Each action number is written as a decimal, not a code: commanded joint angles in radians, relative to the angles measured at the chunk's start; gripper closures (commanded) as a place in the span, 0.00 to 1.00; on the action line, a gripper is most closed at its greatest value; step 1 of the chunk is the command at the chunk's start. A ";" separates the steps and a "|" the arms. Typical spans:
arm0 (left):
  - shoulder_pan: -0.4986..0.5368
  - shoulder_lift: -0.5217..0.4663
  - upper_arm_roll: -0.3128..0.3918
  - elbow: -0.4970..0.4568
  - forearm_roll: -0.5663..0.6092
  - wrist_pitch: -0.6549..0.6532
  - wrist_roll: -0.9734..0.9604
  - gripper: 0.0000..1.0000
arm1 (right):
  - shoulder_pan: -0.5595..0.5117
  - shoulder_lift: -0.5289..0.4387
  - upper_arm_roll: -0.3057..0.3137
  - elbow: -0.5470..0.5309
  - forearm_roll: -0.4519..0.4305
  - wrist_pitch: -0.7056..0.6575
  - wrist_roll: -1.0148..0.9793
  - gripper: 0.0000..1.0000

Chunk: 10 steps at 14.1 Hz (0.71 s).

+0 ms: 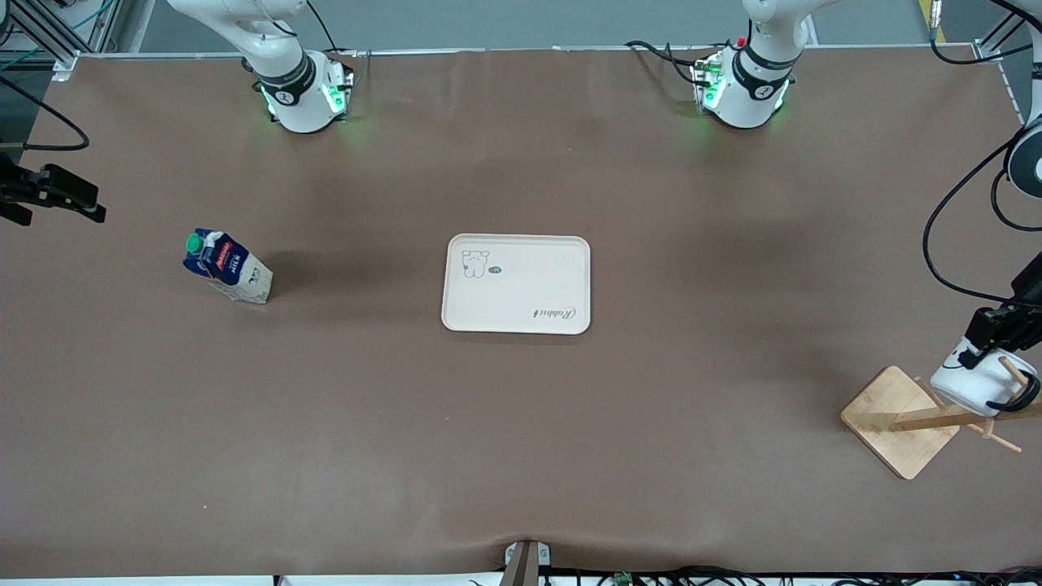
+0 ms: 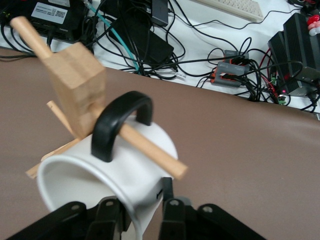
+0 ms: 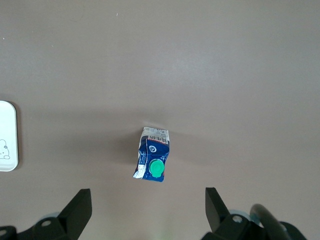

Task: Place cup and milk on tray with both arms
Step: 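Lower the left gripper onto the mug rim and close it, then lift the mug off the wooden stand with the left gripper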

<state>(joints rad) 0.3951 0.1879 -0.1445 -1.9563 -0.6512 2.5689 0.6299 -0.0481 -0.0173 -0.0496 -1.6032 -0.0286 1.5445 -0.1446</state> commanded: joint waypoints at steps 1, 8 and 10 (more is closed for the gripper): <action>0.004 0.012 -0.010 0.010 -0.021 0.021 0.017 1.00 | -0.015 0.011 0.007 0.026 0.013 -0.015 -0.009 0.00; 0.005 -0.103 -0.050 -0.070 -0.016 -0.012 0.008 1.00 | -0.013 0.011 0.007 0.026 0.013 -0.015 -0.009 0.00; 0.008 -0.152 -0.056 -0.104 -0.015 -0.065 0.004 1.00 | -0.015 0.011 0.007 0.028 0.013 -0.014 -0.009 0.00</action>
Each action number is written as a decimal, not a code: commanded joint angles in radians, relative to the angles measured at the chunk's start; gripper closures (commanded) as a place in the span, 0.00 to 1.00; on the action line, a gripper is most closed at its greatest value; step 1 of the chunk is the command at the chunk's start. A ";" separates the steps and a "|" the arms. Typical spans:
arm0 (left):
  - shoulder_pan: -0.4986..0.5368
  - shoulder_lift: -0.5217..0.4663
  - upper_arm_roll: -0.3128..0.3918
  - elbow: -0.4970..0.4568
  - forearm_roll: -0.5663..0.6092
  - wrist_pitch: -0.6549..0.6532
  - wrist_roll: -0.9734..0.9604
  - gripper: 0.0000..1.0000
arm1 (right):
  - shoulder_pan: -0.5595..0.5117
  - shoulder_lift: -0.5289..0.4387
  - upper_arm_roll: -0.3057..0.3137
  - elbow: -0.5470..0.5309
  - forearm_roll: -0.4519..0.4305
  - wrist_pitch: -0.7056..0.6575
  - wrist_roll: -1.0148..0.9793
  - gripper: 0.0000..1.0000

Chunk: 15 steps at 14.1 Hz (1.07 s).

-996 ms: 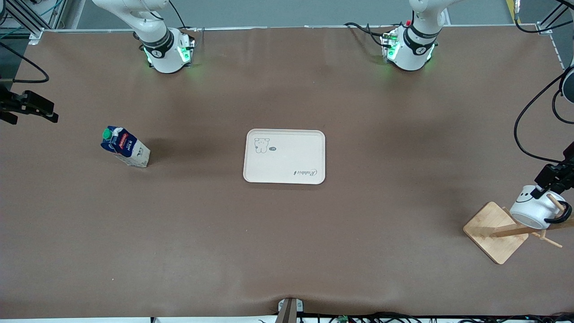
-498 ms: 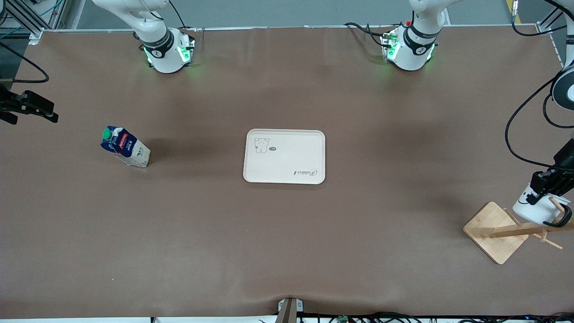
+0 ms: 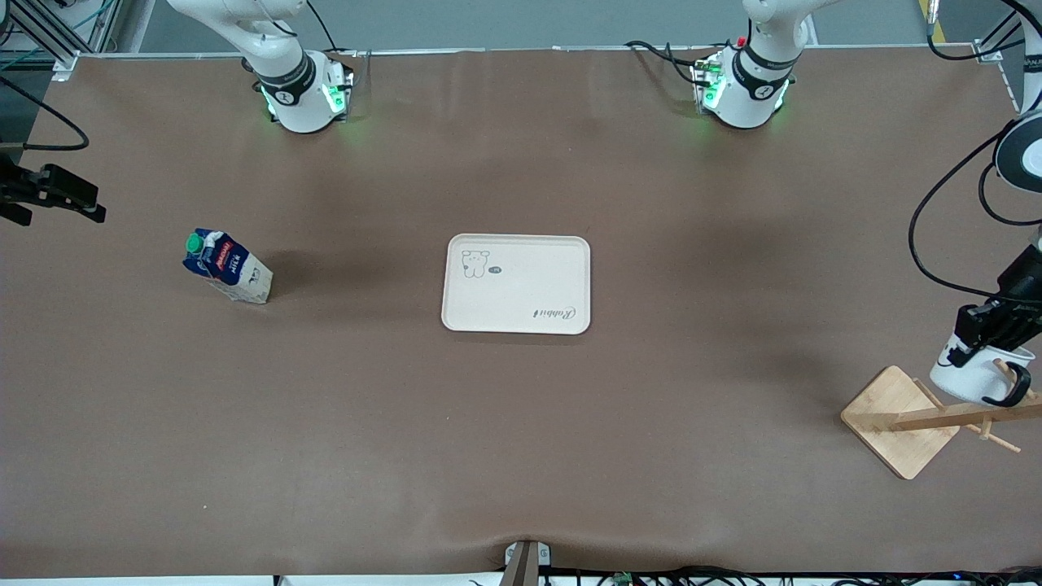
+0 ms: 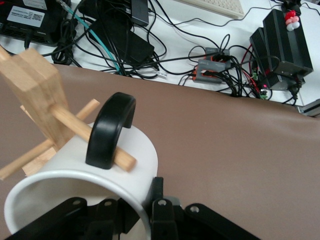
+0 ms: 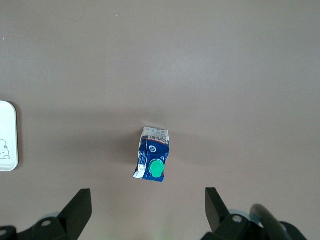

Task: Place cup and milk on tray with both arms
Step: 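Lift the mug off the wooden stand with the left gripper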

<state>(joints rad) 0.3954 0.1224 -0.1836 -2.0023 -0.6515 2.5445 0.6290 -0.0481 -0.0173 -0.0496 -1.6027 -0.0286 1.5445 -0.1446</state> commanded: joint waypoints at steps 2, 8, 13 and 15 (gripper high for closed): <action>0.007 -0.119 -0.019 -0.073 -0.002 -0.113 -0.021 1.00 | -0.015 0.011 0.007 0.027 0.013 -0.014 -0.009 0.00; 0.007 -0.162 -0.128 -0.038 0.214 -0.240 -0.288 1.00 | -0.016 0.013 0.007 0.029 0.013 -0.007 -0.009 0.00; 0.003 -0.109 -0.322 0.010 0.387 -0.248 -0.608 1.00 | -0.003 0.013 0.007 0.026 0.010 -0.015 -0.013 0.00; 0.002 -0.077 -0.400 0.019 0.443 -0.248 -0.743 1.00 | 0.002 0.019 0.008 0.029 0.006 -0.006 -0.016 0.00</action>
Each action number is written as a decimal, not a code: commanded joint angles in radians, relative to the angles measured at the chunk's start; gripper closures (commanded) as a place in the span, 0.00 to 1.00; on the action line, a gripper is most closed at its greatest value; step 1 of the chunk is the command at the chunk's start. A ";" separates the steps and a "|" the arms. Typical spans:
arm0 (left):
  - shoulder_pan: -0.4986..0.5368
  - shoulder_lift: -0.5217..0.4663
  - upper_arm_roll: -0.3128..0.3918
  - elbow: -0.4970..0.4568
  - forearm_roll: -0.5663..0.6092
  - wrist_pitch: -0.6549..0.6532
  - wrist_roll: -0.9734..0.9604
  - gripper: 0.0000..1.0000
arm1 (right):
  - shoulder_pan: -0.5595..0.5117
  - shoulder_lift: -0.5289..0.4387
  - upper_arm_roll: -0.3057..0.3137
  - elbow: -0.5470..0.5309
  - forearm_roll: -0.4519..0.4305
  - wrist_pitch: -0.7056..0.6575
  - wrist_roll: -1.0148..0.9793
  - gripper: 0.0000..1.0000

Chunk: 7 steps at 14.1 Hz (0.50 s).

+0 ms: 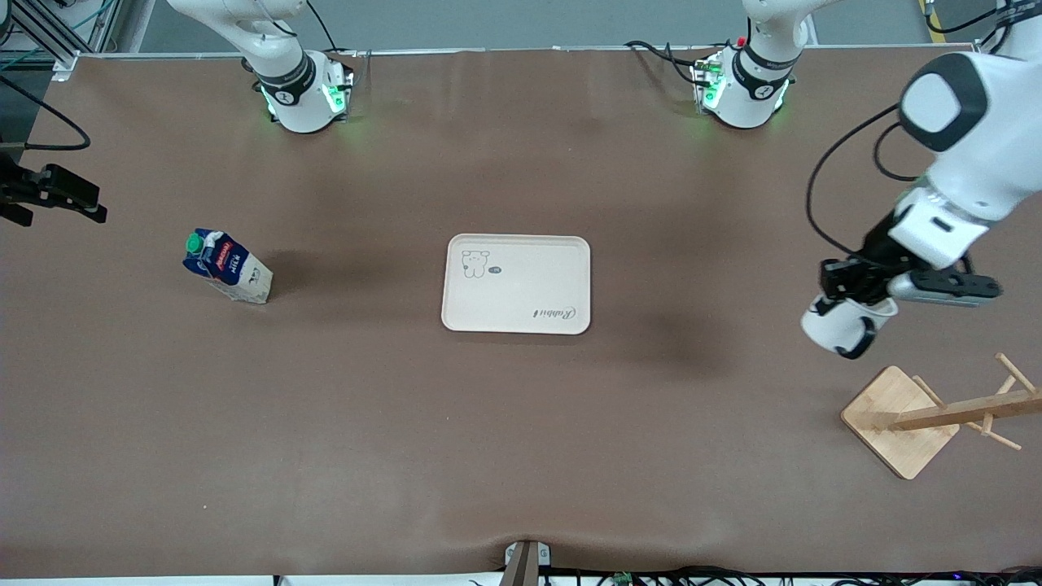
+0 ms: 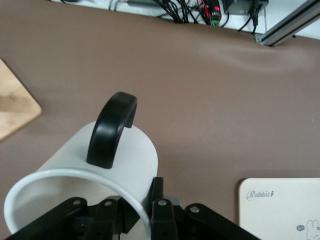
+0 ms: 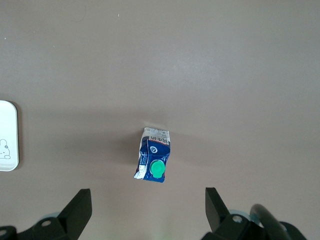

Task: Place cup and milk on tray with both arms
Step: 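Carry the mug to the tray while the right gripper reaches the carton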

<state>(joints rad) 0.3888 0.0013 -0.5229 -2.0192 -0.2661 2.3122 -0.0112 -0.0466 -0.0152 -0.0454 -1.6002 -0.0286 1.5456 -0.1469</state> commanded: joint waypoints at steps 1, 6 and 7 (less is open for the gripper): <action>0.007 0.057 -0.106 0.036 0.076 -0.016 -0.172 1.00 | 0.011 0.020 0.007 0.029 0.006 -0.002 -0.013 0.00; -0.166 0.160 -0.166 0.060 0.182 -0.016 -0.592 1.00 | 0.059 0.066 0.002 0.032 0.007 0.014 -0.002 0.00; -0.209 0.192 -0.166 0.076 0.191 -0.016 -0.659 1.00 | 0.050 0.081 -0.001 0.028 0.013 0.027 -0.002 0.00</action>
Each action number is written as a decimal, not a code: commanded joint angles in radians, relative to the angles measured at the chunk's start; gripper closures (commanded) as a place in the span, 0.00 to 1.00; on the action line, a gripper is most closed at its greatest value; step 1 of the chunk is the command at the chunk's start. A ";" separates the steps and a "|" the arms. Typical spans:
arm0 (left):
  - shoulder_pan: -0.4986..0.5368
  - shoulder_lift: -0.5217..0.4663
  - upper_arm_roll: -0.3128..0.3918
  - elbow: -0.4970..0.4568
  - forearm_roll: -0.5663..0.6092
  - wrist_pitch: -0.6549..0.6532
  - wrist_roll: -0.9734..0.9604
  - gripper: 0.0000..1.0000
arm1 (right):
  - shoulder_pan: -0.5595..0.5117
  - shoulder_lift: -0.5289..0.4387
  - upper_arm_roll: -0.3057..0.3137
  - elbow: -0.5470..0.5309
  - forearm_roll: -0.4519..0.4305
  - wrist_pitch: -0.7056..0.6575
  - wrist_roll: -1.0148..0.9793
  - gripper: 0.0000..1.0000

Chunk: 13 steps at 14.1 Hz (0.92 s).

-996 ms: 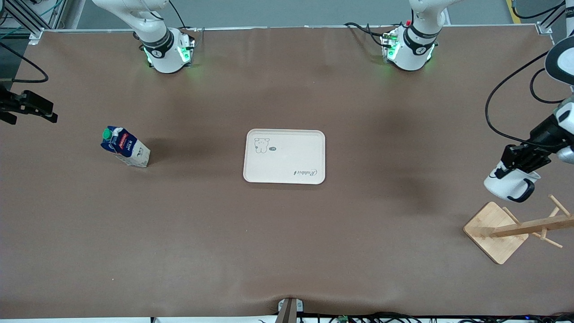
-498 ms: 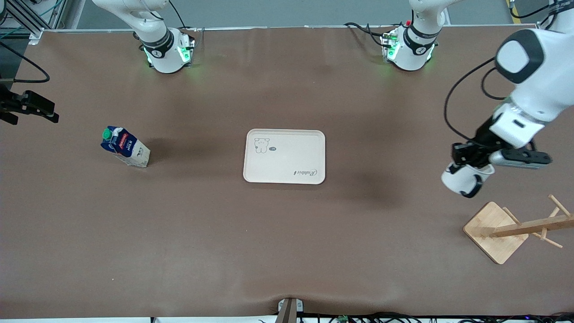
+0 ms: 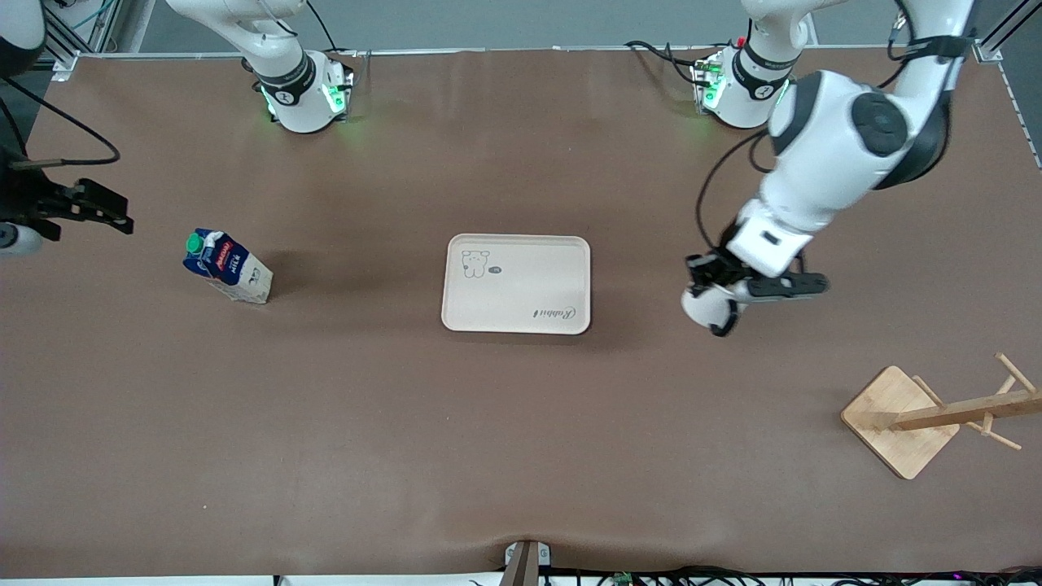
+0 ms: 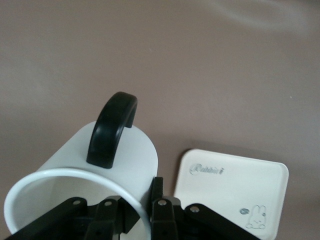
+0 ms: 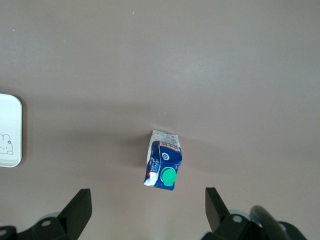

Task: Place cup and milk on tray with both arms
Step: 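Carry the mug to the tray while the right gripper reaches the carton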

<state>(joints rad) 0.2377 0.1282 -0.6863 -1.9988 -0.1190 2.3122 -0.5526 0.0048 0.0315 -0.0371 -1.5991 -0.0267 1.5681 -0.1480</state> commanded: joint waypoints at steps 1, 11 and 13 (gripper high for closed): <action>-0.098 0.109 -0.002 0.078 0.051 -0.016 -0.180 1.00 | -0.015 0.057 -0.009 0.025 0.010 0.010 -0.001 0.00; -0.458 0.545 0.092 0.337 0.249 -0.016 -0.809 1.00 | -0.059 0.186 -0.010 -0.010 0.007 -0.005 0.013 0.00; -0.520 0.586 0.135 0.370 0.246 -0.017 -0.875 1.00 | -0.063 0.188 -0.010 -0.050 0.002 -0.011 0.077 0.00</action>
<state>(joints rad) -0.2219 0.6666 -0.5879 -1.6973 0.1049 2.3143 -1.3519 -0.0482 0.2319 -0.0556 -1.6154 -0.0267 1.5698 -0.1151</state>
